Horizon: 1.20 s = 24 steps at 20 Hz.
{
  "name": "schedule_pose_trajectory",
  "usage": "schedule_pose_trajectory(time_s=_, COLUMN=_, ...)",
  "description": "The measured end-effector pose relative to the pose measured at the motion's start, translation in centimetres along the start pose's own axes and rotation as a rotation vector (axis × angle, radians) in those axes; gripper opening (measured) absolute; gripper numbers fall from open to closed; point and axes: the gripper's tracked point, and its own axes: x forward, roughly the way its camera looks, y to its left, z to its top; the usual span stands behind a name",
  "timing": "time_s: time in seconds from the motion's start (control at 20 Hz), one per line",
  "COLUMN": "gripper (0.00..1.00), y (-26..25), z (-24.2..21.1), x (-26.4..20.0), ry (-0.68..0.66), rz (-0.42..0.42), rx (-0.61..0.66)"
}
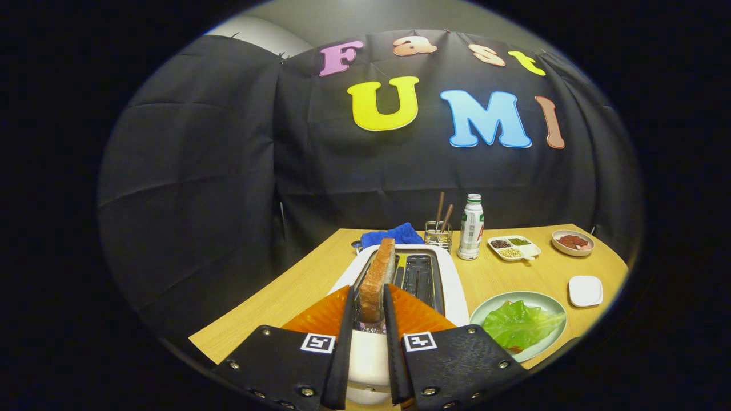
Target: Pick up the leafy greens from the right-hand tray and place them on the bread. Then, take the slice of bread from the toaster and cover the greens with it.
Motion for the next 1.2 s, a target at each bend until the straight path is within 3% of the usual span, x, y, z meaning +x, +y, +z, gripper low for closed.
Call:
schedule_pose_trajectory(time_s=0.35, gripper=0.3, y=-0.7, z=0.8, x=1.2, ry=-0.014, rz=-0.048, rx=0.04)
schedule_pose_trajectory(time_s=0.4, gripper=0.14, y=-0.5, z=0.7, x=0.8, ry=-0.017, rz=-0.045, rx=0.046)
schedule_pose_trajectory(time_s=0.55, gripper=0.14, y=-0.9, z=0.9, x=2.0, ry=-0.036, rz=-0.029, rx=0.051)
schedule_pose_trajectory(time_s=0.6, gripper=0.05, y=-0.6, z=0.9, x=0.8, ry=-0.043, rz=-0.023, rx=0.049)
schedule_pose_trajectory(time_s=1.2, gripper=0.05, y=-1.6, z=5.6, x=0.4, ry=-0.136, rz=-0.004, rx=0.08)
